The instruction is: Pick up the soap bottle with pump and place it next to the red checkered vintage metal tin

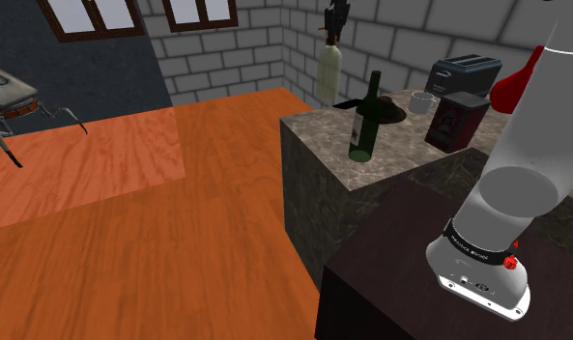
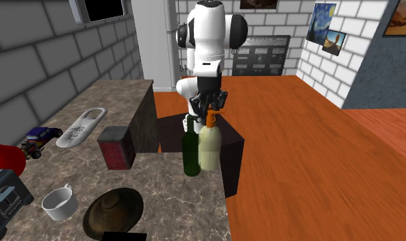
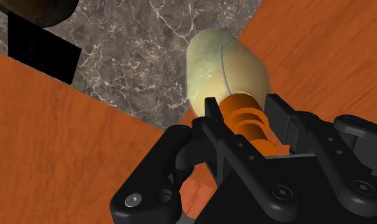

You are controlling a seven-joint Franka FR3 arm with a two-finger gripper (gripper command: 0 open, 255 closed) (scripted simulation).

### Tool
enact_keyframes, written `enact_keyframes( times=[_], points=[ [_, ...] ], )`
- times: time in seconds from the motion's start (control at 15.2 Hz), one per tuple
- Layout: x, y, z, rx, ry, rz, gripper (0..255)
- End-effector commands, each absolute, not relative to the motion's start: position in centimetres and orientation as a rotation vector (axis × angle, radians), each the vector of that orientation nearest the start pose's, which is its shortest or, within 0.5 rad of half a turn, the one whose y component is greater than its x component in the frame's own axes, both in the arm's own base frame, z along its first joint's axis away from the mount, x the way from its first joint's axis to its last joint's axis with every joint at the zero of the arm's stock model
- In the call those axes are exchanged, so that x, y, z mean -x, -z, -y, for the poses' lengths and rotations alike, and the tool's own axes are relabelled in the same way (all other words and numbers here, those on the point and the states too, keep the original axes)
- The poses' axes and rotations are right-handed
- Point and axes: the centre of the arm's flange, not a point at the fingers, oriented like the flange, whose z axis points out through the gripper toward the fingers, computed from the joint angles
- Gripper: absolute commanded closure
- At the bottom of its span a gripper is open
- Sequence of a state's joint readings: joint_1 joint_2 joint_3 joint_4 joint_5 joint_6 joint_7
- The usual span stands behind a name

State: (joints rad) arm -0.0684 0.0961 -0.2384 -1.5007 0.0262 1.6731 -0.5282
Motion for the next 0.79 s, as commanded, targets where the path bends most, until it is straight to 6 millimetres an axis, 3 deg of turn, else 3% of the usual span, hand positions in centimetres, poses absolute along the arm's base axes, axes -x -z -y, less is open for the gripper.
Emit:
enact_keyframes(
  times=[0.0,0.73],
  points=[
    [-56.8,-62.4,17.1,3.149,0.117,0.351,255],
    [-56.8,-68.2,17.1,3.149,0.117,0.351,255]
  ],
)
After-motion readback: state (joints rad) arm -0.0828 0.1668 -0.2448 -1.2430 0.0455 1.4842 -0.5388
